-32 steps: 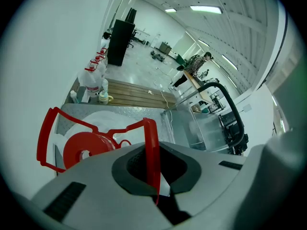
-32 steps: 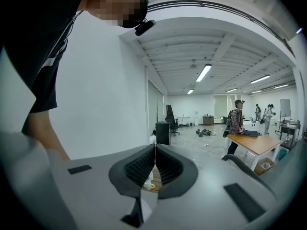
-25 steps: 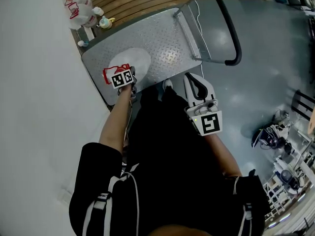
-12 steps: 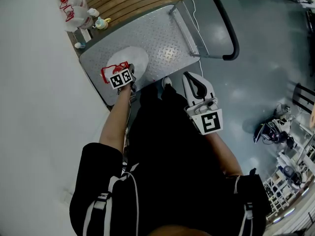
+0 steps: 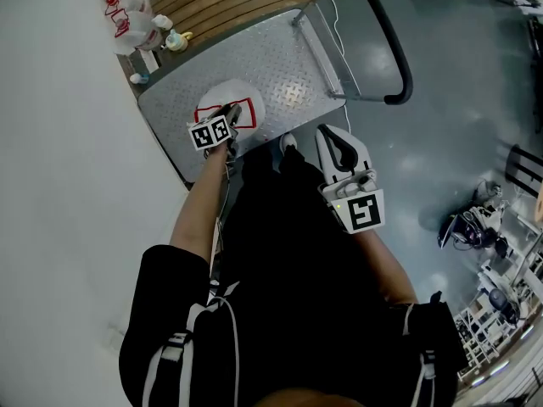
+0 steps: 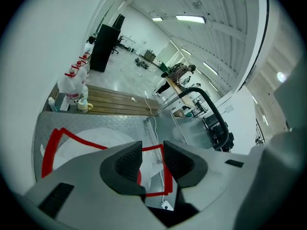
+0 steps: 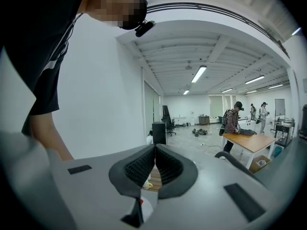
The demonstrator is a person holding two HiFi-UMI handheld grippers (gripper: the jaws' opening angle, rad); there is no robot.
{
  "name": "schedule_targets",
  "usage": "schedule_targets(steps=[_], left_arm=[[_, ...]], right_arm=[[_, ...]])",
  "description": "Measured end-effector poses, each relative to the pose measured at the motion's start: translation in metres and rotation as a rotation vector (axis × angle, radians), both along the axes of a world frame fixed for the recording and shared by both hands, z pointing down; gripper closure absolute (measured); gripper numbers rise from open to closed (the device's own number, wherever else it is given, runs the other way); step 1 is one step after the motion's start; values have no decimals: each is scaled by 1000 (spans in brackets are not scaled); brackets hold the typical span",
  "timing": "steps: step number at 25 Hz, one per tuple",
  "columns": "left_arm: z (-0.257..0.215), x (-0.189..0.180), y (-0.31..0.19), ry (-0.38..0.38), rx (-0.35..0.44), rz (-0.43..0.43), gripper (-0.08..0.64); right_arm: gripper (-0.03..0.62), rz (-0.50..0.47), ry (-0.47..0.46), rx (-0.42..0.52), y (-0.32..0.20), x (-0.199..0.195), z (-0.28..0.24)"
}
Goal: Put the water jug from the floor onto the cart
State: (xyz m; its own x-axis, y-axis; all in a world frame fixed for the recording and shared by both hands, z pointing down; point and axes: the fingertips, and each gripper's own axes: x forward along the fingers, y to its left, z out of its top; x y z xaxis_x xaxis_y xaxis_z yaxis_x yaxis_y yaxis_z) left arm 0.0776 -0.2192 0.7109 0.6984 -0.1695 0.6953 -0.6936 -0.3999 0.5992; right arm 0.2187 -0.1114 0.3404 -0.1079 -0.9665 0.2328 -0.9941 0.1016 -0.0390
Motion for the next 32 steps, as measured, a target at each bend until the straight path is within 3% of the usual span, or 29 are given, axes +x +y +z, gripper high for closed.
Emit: schedule_targets(steps=[6, 11, 16, 25, 32], left_arm=[[-11, -3, 0, 0, 44, -2, 428], [-25, 5, 9, -8, 120, 73, 428], [-42, 12, 18, 11, 161, 92, 428], [-65, -2, 34, 52, 199, 56, 428], [-116, -14, 38, 75, 353, 2, 428]], right_arm=[[574, 0, -7, -7, 8, -1, 2], [574, -5, -20, 23, 8, -2, -1], [574, -43, -23, 25, 7, -9, -1], [574, -90, -51, 53, 7, -25, -8], [574, -127, -42, 70, 6, -36, -12]])
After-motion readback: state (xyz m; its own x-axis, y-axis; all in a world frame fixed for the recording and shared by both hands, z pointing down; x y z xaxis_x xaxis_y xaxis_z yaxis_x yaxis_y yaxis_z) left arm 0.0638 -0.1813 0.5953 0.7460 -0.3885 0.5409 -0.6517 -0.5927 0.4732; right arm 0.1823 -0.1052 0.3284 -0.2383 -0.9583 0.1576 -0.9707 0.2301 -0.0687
